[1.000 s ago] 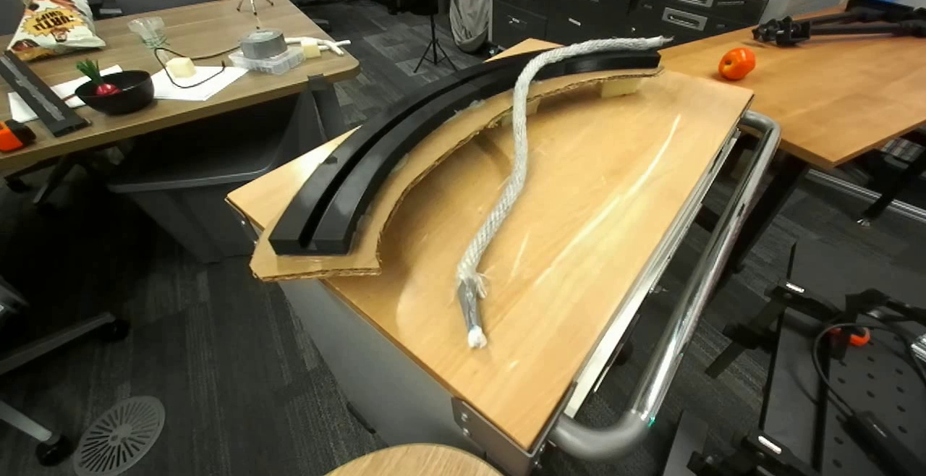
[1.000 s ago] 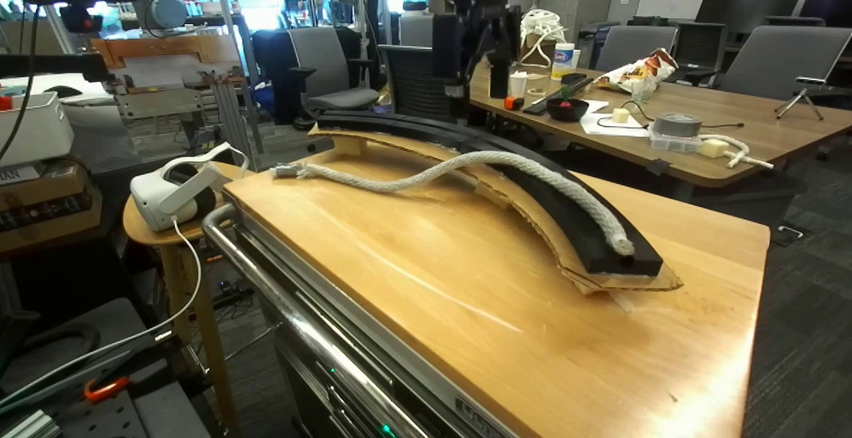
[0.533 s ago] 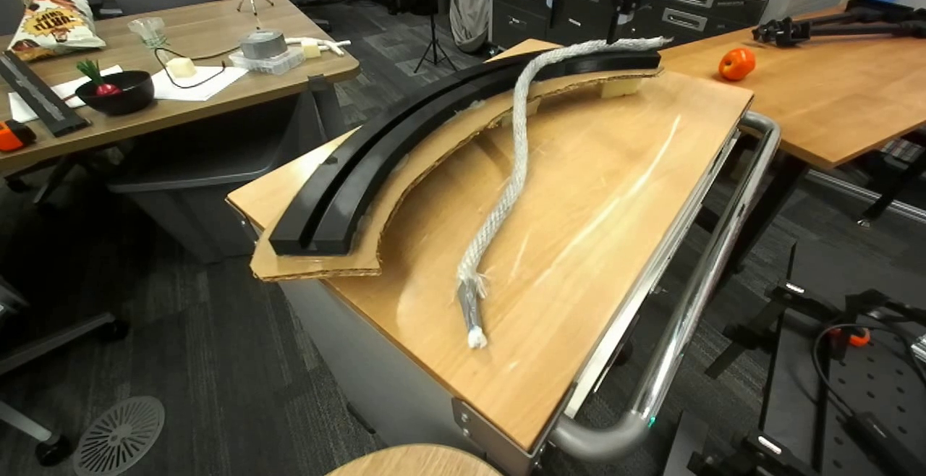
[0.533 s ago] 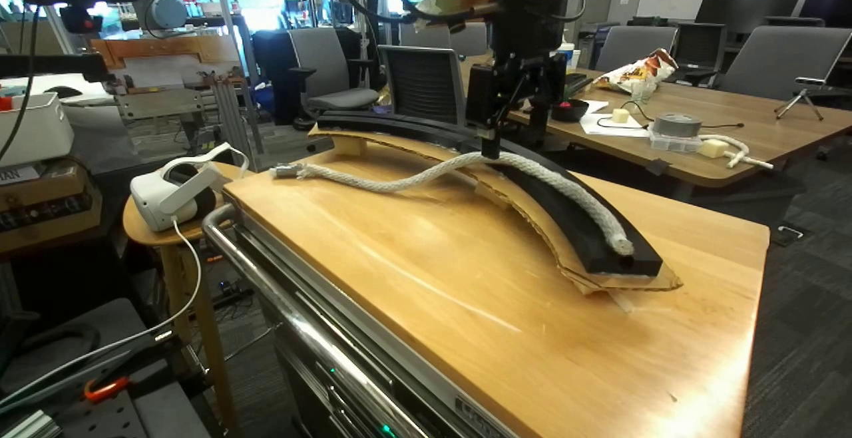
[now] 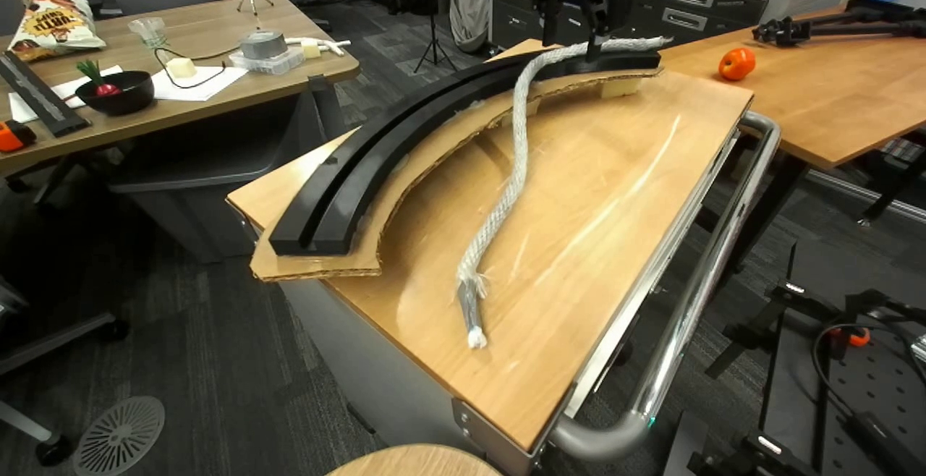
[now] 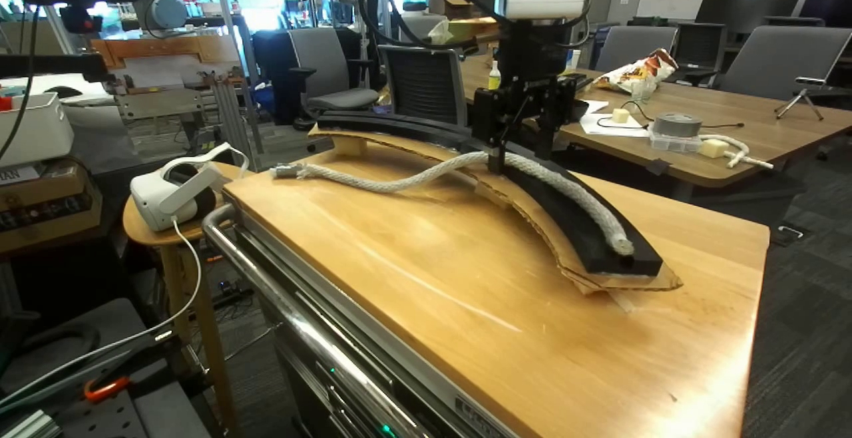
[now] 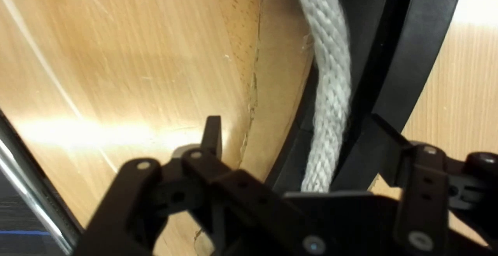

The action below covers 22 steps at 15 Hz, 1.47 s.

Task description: Take the white rope off the black metallic rail

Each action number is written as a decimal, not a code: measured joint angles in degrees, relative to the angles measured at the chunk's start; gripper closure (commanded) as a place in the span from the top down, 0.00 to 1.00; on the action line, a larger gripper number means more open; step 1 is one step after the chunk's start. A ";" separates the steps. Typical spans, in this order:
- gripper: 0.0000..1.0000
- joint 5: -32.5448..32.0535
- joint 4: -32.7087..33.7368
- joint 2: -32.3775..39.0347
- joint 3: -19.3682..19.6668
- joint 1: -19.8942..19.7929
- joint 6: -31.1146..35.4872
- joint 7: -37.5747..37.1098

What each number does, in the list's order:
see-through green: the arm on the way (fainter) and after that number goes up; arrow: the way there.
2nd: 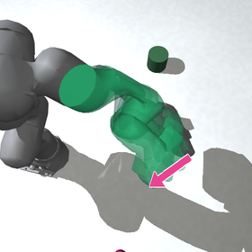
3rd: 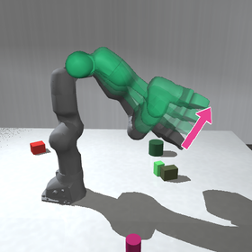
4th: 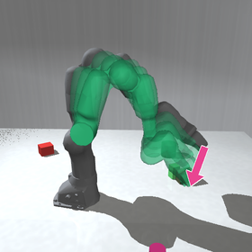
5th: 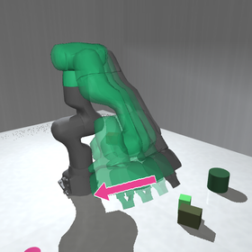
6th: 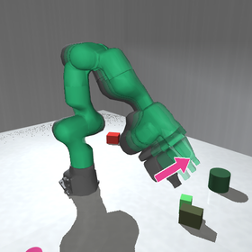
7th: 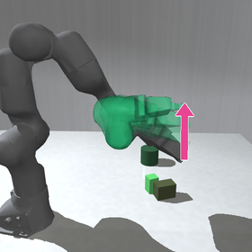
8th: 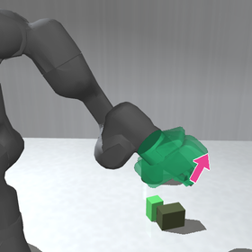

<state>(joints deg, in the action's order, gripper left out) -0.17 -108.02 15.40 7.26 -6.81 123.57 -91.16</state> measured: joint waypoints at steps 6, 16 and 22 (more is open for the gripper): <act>0.12 0.00 0.60 1.28 0.42 0.02 0.00 -2.76; 0.06 -5.31 0.93 0.72 2.47 0.76 -5.44 -9.24; 0.06 -5.40 -0.55 -1.34 2.41 0.94 -16.10 -9.08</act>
<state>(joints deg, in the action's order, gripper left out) -5.57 -108.57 14.06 9.67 -5.87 107.46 -100.24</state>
